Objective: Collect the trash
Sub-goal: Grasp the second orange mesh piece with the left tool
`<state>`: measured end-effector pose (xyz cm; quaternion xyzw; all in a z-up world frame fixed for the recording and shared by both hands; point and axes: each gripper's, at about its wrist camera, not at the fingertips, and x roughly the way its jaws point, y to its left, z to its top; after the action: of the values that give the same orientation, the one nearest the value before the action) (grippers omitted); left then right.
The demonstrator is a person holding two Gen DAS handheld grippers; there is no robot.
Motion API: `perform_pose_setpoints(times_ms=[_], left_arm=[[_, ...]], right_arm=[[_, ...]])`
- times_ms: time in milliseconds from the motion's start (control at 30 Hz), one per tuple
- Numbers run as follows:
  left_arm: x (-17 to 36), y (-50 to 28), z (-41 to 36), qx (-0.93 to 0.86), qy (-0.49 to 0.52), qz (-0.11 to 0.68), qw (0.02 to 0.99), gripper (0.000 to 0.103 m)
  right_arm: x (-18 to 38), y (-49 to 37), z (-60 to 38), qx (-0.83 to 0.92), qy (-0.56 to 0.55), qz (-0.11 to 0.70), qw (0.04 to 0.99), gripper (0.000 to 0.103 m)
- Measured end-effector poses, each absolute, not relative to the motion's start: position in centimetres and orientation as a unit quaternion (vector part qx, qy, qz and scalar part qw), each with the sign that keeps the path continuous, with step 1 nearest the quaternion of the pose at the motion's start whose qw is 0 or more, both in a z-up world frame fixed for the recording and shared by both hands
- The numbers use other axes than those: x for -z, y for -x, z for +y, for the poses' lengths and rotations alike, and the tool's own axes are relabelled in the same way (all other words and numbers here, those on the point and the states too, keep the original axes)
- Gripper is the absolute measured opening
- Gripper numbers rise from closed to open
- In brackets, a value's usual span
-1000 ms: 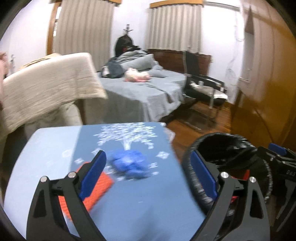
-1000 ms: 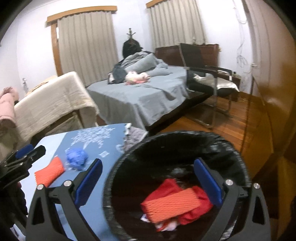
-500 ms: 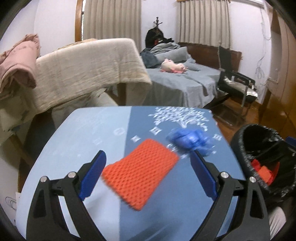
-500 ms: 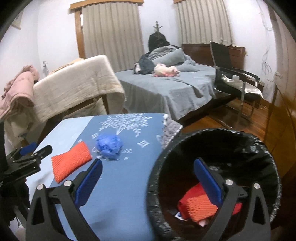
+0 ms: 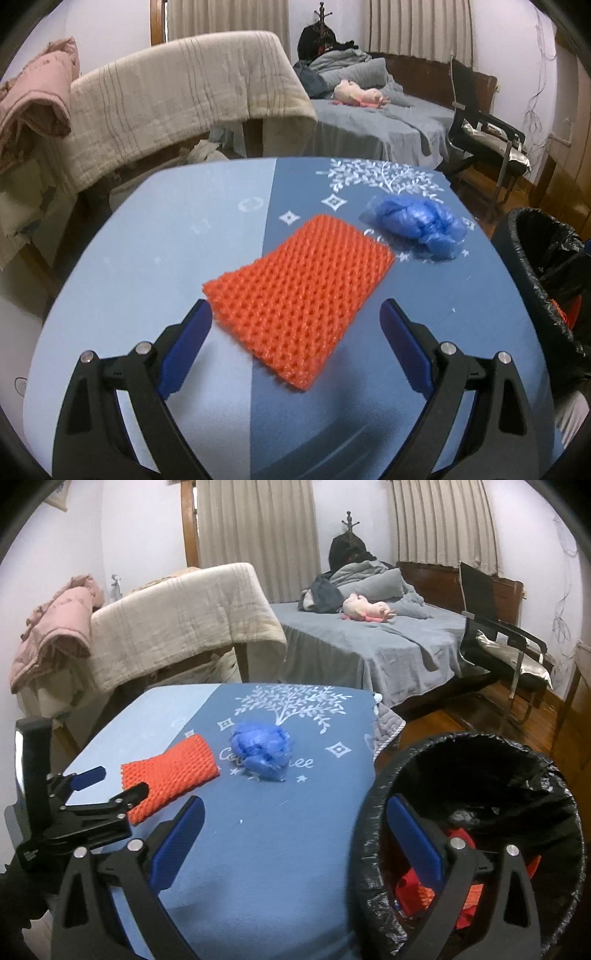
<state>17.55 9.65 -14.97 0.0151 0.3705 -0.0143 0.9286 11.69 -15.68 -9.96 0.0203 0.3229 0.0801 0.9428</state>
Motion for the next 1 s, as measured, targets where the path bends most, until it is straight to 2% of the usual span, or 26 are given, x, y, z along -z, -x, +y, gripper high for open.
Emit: perform_pose_setpoints(times_ms=[300, 533, 633, 700, 733, 800, 867, 1000], left_arm=[[17.1, -19.7, 9.6, 0.006, -0.011, 0.399, 0.917, 0.089], [18.2, -20.9, 9.6, 0.007, -0.004, 0.429, 0.903, 0.083], [18.1, -20.9, 9.6, 0.006, -0.002, 0.427, 0.904, 0.071], [17.9, -20.8, 9.9, 0.005, 0.005, 0.424, 0.906, 0.056], [17.9, -20.8, 9.9, 0.004, 0.007, 0.423, 0.906, 0.052], [17.8, -20.8, 10.1, 0.004, 0.014, 0.42, 0.907, 0.034], [17.7, -20.9, 10.2, 0.006, 0.018, 0.419, 0.908, 0.027], [17.5, -20.8, 10.2, 0.011, 0.022, 0.413, 0.91, 0.022]], right_arm=[[10.8, -12.6, -14.6, -0.089, -0.013, 0.333, 0.939, 0.097], [11.3, -13.7, -13.8, -0.094, -0.01, 0.339, 0.936, 0.097], [11.6, -14.0, -13.5, -0.095, -0.01, 0.342, 0.935, 0.097], [11.8, -14.2, -13.3, -0.097, -0.009, 0.344, 0.934, 0.097], [11.9, -14.3, -13.2, -0.097, -0.009, 0.345, 0.934, 0.097], [12.0, -14.5, -12.9, -0.099, -0.007, 0.347, 0.933, 0.097], [12.2, -14.7, -12.7, -0.1, -0.006, 0.35, 0.932, 0.097], [12.3, -15.2, -12.2, -0.101, -0.006, 0.351, 0.931, 0.097]])
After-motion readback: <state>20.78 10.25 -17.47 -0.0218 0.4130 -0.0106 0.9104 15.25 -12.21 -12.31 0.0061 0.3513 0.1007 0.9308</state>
